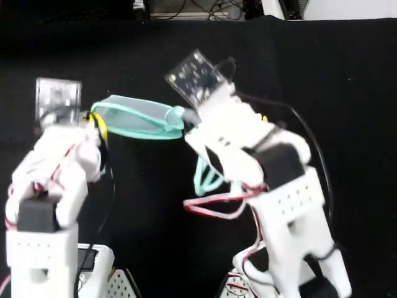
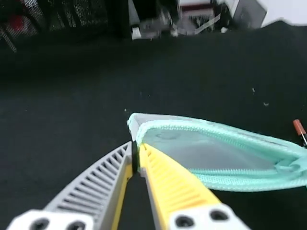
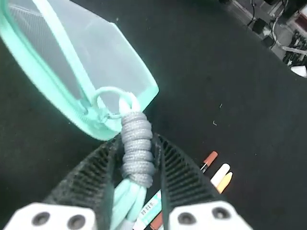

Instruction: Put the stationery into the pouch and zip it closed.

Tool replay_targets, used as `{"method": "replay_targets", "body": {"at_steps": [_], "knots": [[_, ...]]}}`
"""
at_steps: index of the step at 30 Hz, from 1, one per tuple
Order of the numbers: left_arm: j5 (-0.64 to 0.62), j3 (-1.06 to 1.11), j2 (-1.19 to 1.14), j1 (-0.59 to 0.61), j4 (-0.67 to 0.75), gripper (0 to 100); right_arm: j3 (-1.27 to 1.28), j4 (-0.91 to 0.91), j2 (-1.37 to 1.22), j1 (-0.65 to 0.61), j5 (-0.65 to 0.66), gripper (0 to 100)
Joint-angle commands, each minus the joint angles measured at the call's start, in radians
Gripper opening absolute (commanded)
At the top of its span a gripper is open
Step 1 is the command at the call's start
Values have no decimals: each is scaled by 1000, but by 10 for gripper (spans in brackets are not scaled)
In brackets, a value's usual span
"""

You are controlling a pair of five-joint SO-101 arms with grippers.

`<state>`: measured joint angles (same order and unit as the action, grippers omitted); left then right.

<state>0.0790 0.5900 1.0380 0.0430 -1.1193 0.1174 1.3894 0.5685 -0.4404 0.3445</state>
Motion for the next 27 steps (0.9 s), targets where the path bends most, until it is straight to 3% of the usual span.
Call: {"method": "replay_targets", "body": {"at_steps": [1, 10, 13, 19, 24, 27], "knots": [[17, -349, -187, 13, -114, 30, -197, 41, -79, -9, 3, 12], [18, -1102, -755, 12, -600, 30, -538, 278, -255, -9, 91, 12], [18, -1251, -891, 21, -643, 30, -582, 301, -302, -9, 91, 12], [43, -1234, -913, 101, -643, 154, -585, 308, -326, 12, 91, 12], [121, -1178, -908, 113, -641, 141, -582, 307, -328, 23, 91, 12], [123, -1178, -914, 108, -641, 50, -582, 308, -328, 23, 91, 12]]}}
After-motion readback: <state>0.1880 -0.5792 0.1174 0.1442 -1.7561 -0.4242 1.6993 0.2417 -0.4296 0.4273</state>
